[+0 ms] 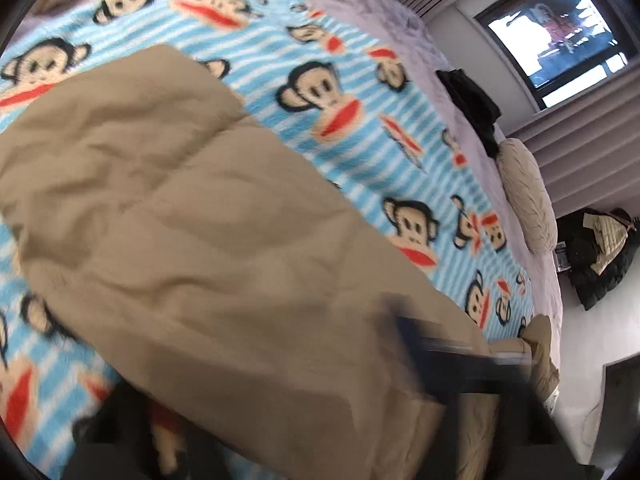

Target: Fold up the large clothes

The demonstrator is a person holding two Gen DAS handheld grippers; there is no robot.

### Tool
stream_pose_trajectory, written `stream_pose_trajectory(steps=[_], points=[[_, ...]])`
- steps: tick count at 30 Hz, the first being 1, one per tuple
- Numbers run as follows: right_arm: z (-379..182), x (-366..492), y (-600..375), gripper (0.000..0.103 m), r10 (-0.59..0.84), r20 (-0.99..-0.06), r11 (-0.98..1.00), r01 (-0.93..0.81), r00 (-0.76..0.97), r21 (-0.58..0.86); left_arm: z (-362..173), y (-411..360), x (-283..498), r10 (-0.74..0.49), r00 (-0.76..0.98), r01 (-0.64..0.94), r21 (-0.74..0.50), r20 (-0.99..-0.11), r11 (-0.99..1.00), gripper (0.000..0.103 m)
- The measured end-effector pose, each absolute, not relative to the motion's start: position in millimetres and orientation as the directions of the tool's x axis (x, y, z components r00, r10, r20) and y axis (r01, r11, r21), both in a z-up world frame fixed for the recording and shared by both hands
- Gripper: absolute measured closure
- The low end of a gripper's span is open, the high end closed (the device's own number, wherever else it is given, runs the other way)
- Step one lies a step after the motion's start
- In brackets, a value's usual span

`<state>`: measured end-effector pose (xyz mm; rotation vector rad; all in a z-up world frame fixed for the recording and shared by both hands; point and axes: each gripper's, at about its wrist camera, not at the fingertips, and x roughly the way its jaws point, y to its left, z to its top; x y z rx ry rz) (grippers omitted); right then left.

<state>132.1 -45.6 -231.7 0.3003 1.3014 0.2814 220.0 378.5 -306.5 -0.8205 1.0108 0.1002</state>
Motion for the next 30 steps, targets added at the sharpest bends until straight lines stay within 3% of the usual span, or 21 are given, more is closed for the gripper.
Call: stream_pose_trajectory(steps=[3, 8, 11, 19, 24, 30], points=[[-229.4, 150.7, -32.0, 0.074, 0.4, -0.874, 0.915, -0.062, 0.274, 0.399, -294.5, 383.6, 220.5, -0.29, 0.578, -0.398, -0.574, -0.763, 0.716, 0.096], [-241.8, 174.5, -1.8, 0.075, 0.453, -0.842, 0.889, -0.087, 0.291, 0.449, -225.1, 359.3, 200.7, -0.255, 0.653, -0.228, -0.506, -0.714, 0.832, 0.096], [-266.0, 183.2, 14.0, 0.077, 0.466, -0.844, 0.882, -0.064, 0.265, 0.466, -185.9, 331.8, 192.3, -0.309, 0.678, -0.098, -0.499, -0.667, 0.861, 0.096], [-288.9, 186.1, 28.6, 0.08, 0.438, -0.869, 0.899, -0.103, 0.231, 0.426, -141.1, 207.4, 200.4, -0.463, 0.634, 0.198, -0.449, -0.62, 0.871, 0.096], [-259.5, 162.6, -37.6, 0.08, 0.513, -0.815, 0.852, -0.048, 0.269, 0.521, -129.8, 111.7, 199.3, -0.489, 0.578, 0.31, -0.378, -0.653, 0.872, 0.096], [-239.2, 111.9, -162.1, 0.08, 0.377, -0.855, 0.889, 0.121, 0.356, 0.443, -178.7, -27.9, 178.6, -0.42, 0.495, 0.466, -0.175, -0.761, 0.867, 0.095]])
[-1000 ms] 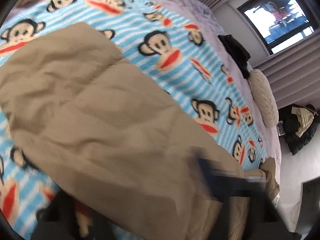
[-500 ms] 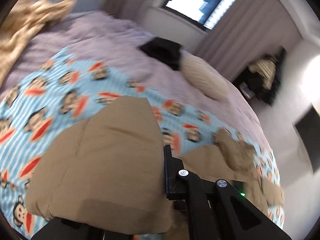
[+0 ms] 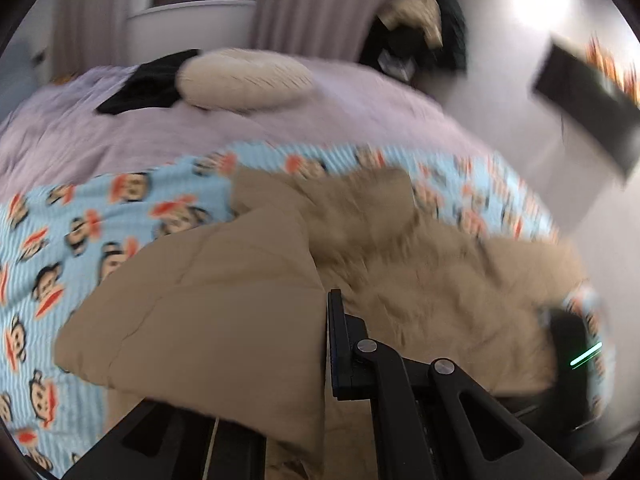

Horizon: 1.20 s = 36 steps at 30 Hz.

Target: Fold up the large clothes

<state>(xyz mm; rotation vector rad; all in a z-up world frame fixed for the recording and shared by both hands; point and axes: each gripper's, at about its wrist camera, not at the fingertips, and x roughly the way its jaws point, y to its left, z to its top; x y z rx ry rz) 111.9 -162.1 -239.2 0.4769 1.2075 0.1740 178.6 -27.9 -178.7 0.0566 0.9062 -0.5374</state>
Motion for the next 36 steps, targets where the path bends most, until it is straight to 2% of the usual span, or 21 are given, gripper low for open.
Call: stream_pose_trajectory(steps=[2, 3, 4, 5, 6, 7, 12, 13, 15, 16, 17, 20, 22, 24, 27, 30, 31, 32, 33, 34, 36], points=[[-240.5, 95.0, -201.7, 0.08, 0.316, -0.876, 0.894, 0.195, 0.364, 0.403, -204.7, -54.5, 169.1, -0.359, 0.478, 0.492, -0.095, -0.802, 0.866, 0.095], [-243.3, 88.6, -216.8, 0.08, 0.298, -0.884, 0.891, 0.227, 0.361, 0.394, -220.3, -67.3, 162.6, -0.318, 0.469, 0.499, -0.049, -0.824, 0.865, 0.086], [-245.8, 84.4, -226.8, 0.08, 0.29, -0.887, 0.886, 0.25, 0.358, 0.391, -228.7, -72.0, 157.9, -0.312, 0.455, 0.507, -0.045, -0.834, 0.861, 0.059], [-248.9, 80.0, -237.4, 0.08, 0.285, -0.89, 0.878, 0.276, 0.355, 0.391, -235.3, -72.7, 153.1, -0.321, 0.439, 0.511, -0.062, -0.839, 0.858, 0.041], [-250.2, 77.4, -242.2, 0.08, 0.285, -0.891, 0.873, 0.287, 0.354, 0.394, -237.5, -70.1, 147.0, -0.327, 0.439, 0.497, -0.077, -0.837, 0.864, 0.015], [-251.1, 76.9, -244.3, 0.08, 0.284, -0.891, 0.871, 0.293, 0.353, 0.394, -235.6, -67.2, 141.3, -0.321, 0.457, 0.484, -0.071, -0.83, 0.872, 0.011], [-250.5, 93.3, -233.0, 0.079, 0.271, -0.9, 0.885, 0.28, 0.341, 0.372, -211.8, -30.1, 123.3, -0.288, 0.483, 0.454, -0.044, -0.827, 0.89, 0.011], [-244.0, 91.9, -233.7, 0.076, 0.27, -0.9, 0.89, 0.268, 0.343, 0.369, -205.1, -18.6, 121.5, -0.29, 0.493, 0.439, -0.054, -0.82, 0.897, 0.011], [-232.4, 88.9, -224.2, 0.053, 0.256, -0.898, 0.911, 0.221, 0.357, 0.347, -192.0, 17.8, 120.4, -0.269, 0.529, 0.37, -0.067, -0.805, 0.927, 0.011], [-228.6, 76.2, -227.7, 0.035, 0.248, -0.895, 0.92, 0.198, 0.371, 0.338, -187.4, 36.1, 121.1, -0.242, 0.547, 0.319, -0.068, -0.801, 0.945, 0.011], [-218.3, 74.6, -217.9, 0.031, 0.236, -0.886, 0.935, 0.156, 0.398, 0.319, -185.1, 59.3, 124.8, -0.21, 0.555, 0.249, -0.08, -0.805, 0.965, 0.011], [-189.6, 90.7, -170.2, 0.029, 0.213, -0.859, 0.973, -0.025, 0.465, 0.228, -198.7, 120.7, 141.8, -0.198, 0.511, 0.078, -0.184, -0.836, 0.98, 0.011], [-177.5, 101.4, -131.3, 0.021, 0.207, -0.844, 0.977, -0.154, 0.495, 0.149, -218.5, 161.9, 160.8, -0.265, 0.456, -0.035, -0.315, -0.849, 0.948, 0.011], [-173.9, 108.3, -95.2, 0.021, 0.188, -0.837, 0.964, -0.26, 0.514, 0.057, -236.4, 191.1, 181.7, -0.334, 0.434, -0.113, -0.419, -0.837, 0.901, 0.011], [-183.1, 114.1, -43.6, 0.021, 0.117, -0.837, 0.921, -0.374, 0.535, -0.11, -256.5, 200.3, 216.6, -0.46, 0.394, -0.112, -0.538, -0.796, 0.836, 0.011], [-193.6, 114.7, -20.3, 0.021, 0.068, -0.829, 0.888, -0.413, 0.556, -0.204, -279.6, 188.7, 248.4, -0.55, 0.317, -0.088, -0.601, -0.773, 0.794, 0.012], [-196.4, 114.1, -17.0, 0.021, 0.054, -0.826, 0.882, -0.415, 0.561, -0.224, -287.8, 184.2, 257.3, -0.554, 0.297, -0.095, -0.602, -0.778, 0.793, 0.027], [-200.8, 117.6, -11.4, 0.021, 0.032, -0.822, 0.874, -0.415, 0.568, -0.253, -295.2, 181.9, 265.0, -0.575, 0.281, -0.102, -0.62, -0.768, 0.778, 0.036], [-203.8, 119.3, -7.4, 0.021, 0.015, -0.817, 0.867, -0.414, 0.577, -0.276, -300.5, 181.7, 269.5, -0.604, 0.275, -0.117, -0.65, -0.748, 0.751, 0.055], [-205.1, 121.0, -2.6, 0.021, -0.006, -0.805, 0.857, -0.411, 0.594, -0.309, -301.4, 183.6, 271.9, -0.622, 0.285, -0.13, -0.672, -0.729, 0.729, 0.068], [-207.6, 121.9, 4.4, 0.021, -0.041, -0.78, 0.835, -0.408, 0.624, -0.37, -289.9, 184.7, 271.7, -0.612, 0.332, -0.101, -0.672, -0.718, 0.734, 0.082]])
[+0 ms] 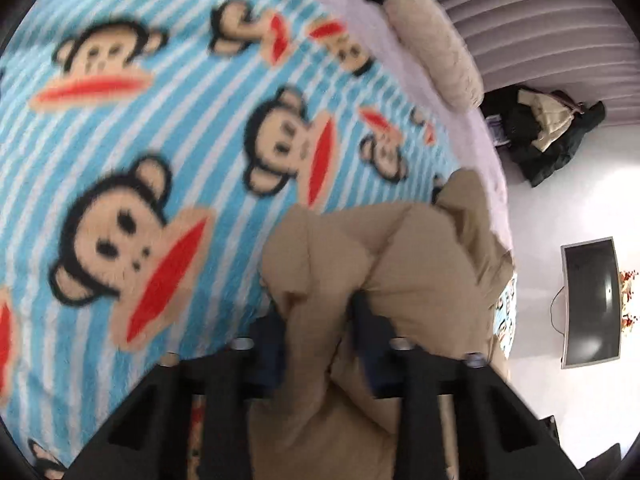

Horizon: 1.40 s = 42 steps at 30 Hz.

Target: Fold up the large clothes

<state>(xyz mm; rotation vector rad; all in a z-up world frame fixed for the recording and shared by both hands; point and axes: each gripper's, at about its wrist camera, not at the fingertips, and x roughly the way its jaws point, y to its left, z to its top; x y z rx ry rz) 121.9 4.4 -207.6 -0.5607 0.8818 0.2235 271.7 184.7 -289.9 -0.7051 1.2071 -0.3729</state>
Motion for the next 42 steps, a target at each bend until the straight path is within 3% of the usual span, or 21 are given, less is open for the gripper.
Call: stream_pose_trajectory(steps=[5, 8, 11, 15, 18, 21, 23, 25, 28, 30, 32, 35, 38, 42], points=[[-238.5, 137.3, 22.1, 0.022, -0.157, -0.743, 0.747, -0.414, 0.651, -0.521, -246.5, 174.6, 255.3, -0.537, 0.42, 0.071, -0.563, -0.732, 0.823, 0.089], [-227.1, 148.1, -4.8, 0.031, -0.223, -0.687, 0.82, -0.247, 0.692, -0.516, -242.6, 173.7, 255.2, -0.499, 0.431, 0.101, -0.509, -0.752, 0.855, 0.089], [-209.9, 162.0, -72.9, 0.031, -0.22, -0.754, 0.961, 0.005, 0.618, -0.276, -255.3, 172.7, 258.5, -0.467, 0.412, 0.065, -0.487, -0.782, 0.871, 0.089], [-223.2, 151.1, -188.2, 0.031, -0.006, -0.85, 0.903, 0.368, 0.526, 0.221, -267.1, 177.1, 264.5, -0.469, 0.408, 0.019, -0.506, -0.784, 0.862, 0.089], [-242.4, 136.1, -230.2, 0.031, 0.112, -0.857, 0.792, 0.475, 0.503, 0.382, -263.0, 170.9, 266.7, -0.425, 0.401, 0.046, -0.445, -0.811, 0.894, 0.089], [-246.7, 114.0, -261.7, 0.031, 0.132, -0.843, 0.686, 0.566, 0.521, 0.457, -255.5, 171.4, 264.0, -0.382, 0.399, 0.042, -0.4, -0.834, 0.916, 0.089], [-243.5, 102.8, -278.4, 0.031, 0.124, -0.835, 0.632, 0.606, 0.536, 0.483, -243.4, 175.4, 257.9, -0.336, 0.424, 0.042, -0.353, -0.841, 0.935, 0.074], [-235.5, 90.7, -285.7, 0.031, 0.113, -0.827, 0.626, 0.607, 0.55, 0.489, -227.6, 180.4, 246.9, -0.28, 0.474, 0.039, -0.298, -0.835, 0.954, 0.038], [-219.2, 95.1, -283.9, 0.031, 0.109, -0.813, 0.699, 0.537, 0.572, 0.472, -206.4, 187.5, 235.1, -0.261, 0.525, 0.058, -0.272, -0.81, 0.961, 0.037], [-212.7, 107.8, -278.1, 0.043, 0.109, -0.813, 0.759, 0.48, 0.572, 0.439, -201.7, 185.5, 230.5, -0.271, 0.523, 0.069, -0.276, -0.808, 0.959, 0.037], [-210.9, 119.5, -270.1, 0.076, 0.136, -0.82, 0.798, 0.429, 0.556, 0.423, -209.5, 173.8, 227.7, -0.272, 0.496, 0.091, -0.263, -0.824, 0.961, 0.037], [-221.0, 139.6, -248.4, 0.087, 0.155, -0.856, 0.872, 0.338, 0.493, 0.353, -238.0, 149.4, 228.2, -0.246, 0.442, 0.094, -0.228, -0.862, 0.969, 0.037], [-243.4, 148.3, -238.0, 0.088, 0.113, -0.906, 0.907, 0.329, 0.408, 0.261, -277.5, 132.4, 230.2, -0.208, 0.397, 0.062, -0.2, -0.894, 0.978, 0.037], [-262.8, 136.4, -246.6, 0.095, 0.121, -0.914, 0.887, 0.371, 0.387, 0.275, -290.5, 131.3, 230.5, -0.207, 0.402, 0.025, -0.215, -0.892, 0.976, 0.034]])
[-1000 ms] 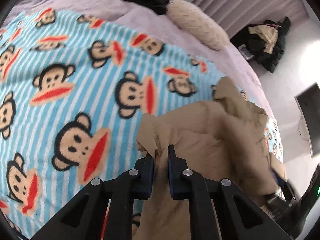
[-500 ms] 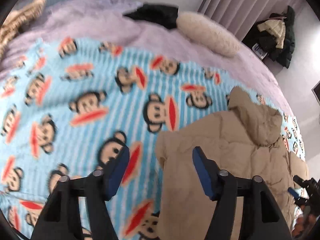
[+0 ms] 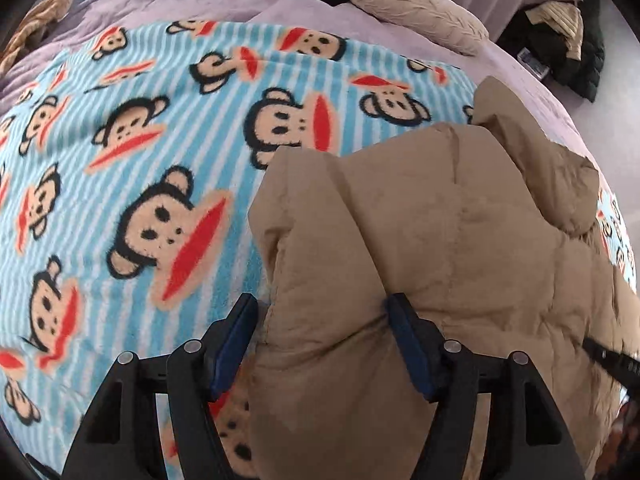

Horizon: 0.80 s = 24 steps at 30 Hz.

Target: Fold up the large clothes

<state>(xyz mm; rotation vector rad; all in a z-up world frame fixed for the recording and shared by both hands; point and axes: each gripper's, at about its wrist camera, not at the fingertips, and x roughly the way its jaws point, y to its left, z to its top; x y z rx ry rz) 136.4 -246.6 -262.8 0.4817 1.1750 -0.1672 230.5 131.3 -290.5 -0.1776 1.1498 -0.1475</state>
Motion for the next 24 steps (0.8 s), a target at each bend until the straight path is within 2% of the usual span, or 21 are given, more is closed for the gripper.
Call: stream_pose_trajectory(steps=[5, 9, 10, 12, 13, 16, 17, 18, 19, 24], points=[[-254.5, 128.1, -251.3, 0.094, 0.163, -0.897, 0.874, 0.362, 0.41, 0.324, -266.2, 126.7, 222.1, -0.127, 0.415, 0.038, -0.122, -0.901, 0.992, 0.034], [-235.8, 111.0, -268.5, 0.086, 0.233, -0.855, 0.839, 0.349, 0.464, 0.418, -229.2, 111.2, 200.1, -0.094, 0.462, 0.11, -0.048, -0.882, 0.993, 0.034], [-232.8, 105.4, -271.8, 0.082, 0.244, -0.85, 0.832, 0.35, 0.467, 0.43, -222.5, 105.7, 194.3, -0.093, 0.467, 0.125, -0.038, -0.88, 0.991, 0.034], [-228.6, 90.5, -283.7, 0.064, 0.265, -0.84, 0.81, 0.363, 0.474, 0.461, -210.6, 90.7, 182.1, -0.097, 0.471, 0.155, -0.026, -0.877, 0.988, 0.034], [-226.9, 80.7, -291.0, 0.051, 0.272, -0.835, 0.794, 0.379, 0.479, 0.476, -205.3, 80.6, 174.4, -0.105, 0.469, 0.172, -0.026, -0.877, 0.985, 0.034], [-224.8, 52.7, -312.2, 0.048, 0.283, -0.826, 0.753, 0.42, 0.488, 0.506, -196.5, 47.1, 153.8, -0.137, 0.448, 0.214, -0.042, -0.883, 0.976, 0.032], [-224.9, 45.4, -319.9, 0.047, 0.287, -0.825, 0.739, 0.435, 0.487, 0.514, -195.9, 36.3, 149.4, -0.144, 0.439, 0.223, -0.048, -0.887, 0.974, 0.027], [-226.1, 42.9, -324.6, 0.046, 0.287, -0.825, 0.729, 0.448, 0.486, 0.518, -195.3, 24.2, 143.2, -0.153, 0.431, 0.231, -0.055, -0.889, 0.971, 0.009], [-225.5, 33.6, -334.9, 0.042, 0.287, -0.824, 0.713, 0.466, 0.489, 0.525, -194.2, 11.5, 137.0, -0.162, 0.434, 0.24, -0.059, -0.886, 0.969, 0.001], [-224.6, -4.7, -384.3, 0.033, 0.257, -0.822, 0.656, 0.534, 0.508, 0.534, -190.3, -53.3, 114.1, -0.196, 0.431, 0.316, -0.056, -0.881, 0.947, 0.001]])
